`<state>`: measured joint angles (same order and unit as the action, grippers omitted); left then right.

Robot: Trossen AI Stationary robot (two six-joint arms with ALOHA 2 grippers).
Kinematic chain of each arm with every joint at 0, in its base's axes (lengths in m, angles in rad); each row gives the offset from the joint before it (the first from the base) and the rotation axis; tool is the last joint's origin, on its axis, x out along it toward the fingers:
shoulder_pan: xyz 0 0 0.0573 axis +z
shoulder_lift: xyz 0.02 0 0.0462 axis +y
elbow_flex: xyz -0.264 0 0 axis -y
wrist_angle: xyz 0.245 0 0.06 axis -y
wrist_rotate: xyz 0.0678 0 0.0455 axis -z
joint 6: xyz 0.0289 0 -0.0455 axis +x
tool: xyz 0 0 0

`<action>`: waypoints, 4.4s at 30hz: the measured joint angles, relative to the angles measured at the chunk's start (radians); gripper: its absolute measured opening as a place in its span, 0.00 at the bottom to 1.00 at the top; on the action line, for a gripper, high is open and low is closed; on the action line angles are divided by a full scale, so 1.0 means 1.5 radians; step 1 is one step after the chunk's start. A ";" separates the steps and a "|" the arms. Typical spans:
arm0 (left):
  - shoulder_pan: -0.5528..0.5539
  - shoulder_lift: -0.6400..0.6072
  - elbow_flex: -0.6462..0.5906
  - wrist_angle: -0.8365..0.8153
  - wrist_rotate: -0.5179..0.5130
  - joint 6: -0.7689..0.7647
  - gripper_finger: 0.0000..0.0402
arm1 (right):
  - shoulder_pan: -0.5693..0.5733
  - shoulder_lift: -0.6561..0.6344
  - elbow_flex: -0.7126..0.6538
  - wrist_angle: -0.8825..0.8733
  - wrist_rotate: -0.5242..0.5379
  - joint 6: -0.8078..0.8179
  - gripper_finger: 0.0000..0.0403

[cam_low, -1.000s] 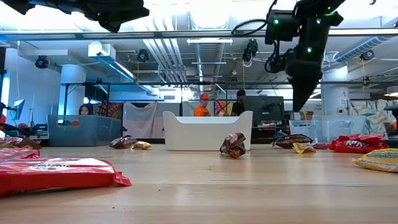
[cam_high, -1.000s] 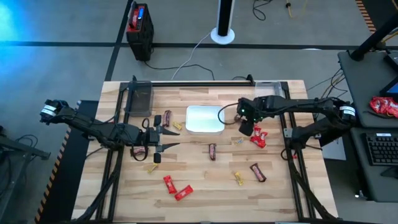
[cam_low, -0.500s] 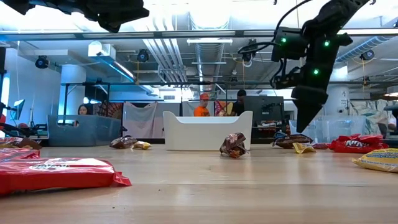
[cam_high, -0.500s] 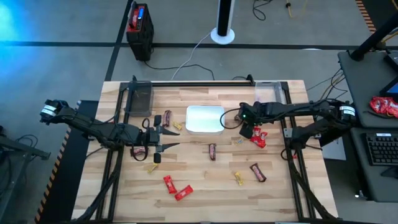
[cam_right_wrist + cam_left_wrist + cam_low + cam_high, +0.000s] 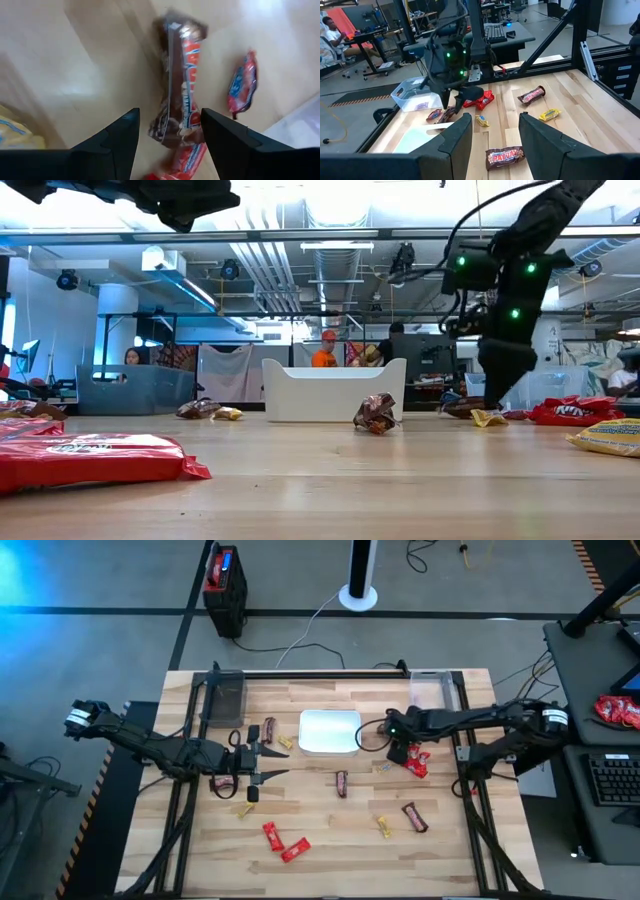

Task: Sort candy by brand, put in halloween buckets
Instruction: Put the brown chocolate bar into the white bin, then put the yellow candy into the transparent bin

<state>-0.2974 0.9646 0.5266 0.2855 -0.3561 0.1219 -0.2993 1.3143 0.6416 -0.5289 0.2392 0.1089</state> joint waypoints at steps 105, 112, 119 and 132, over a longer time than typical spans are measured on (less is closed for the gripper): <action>0.044 0.044 0.117 -0.439 0.001 0.037 0.37 | 0.112 0.008 0.239 0.152 -0.037 -0.047 0.43; 0.149 0.068 0.065 -0.395 0.040 0.127 0.37 | 0.127 0.024 0.238 0.152 -0.037 -0.032 0.43; 0.272 0.075 0.009 -0.329 0.107 0.176 0.37 | 0.131 0.037 0.238 0.153 -0.037 -0.025 0.43; 0.388 0.219 0.005 -0.248 0.204 0.234 0.37 | 0.131 0.037 0.238 0.152 -0.037 -0.022 0.43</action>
<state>0.2842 1.2933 0.5343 -0.0861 -0.0495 0.4725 -0.1024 1.3705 0.9985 -0.3012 0.1837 0.0757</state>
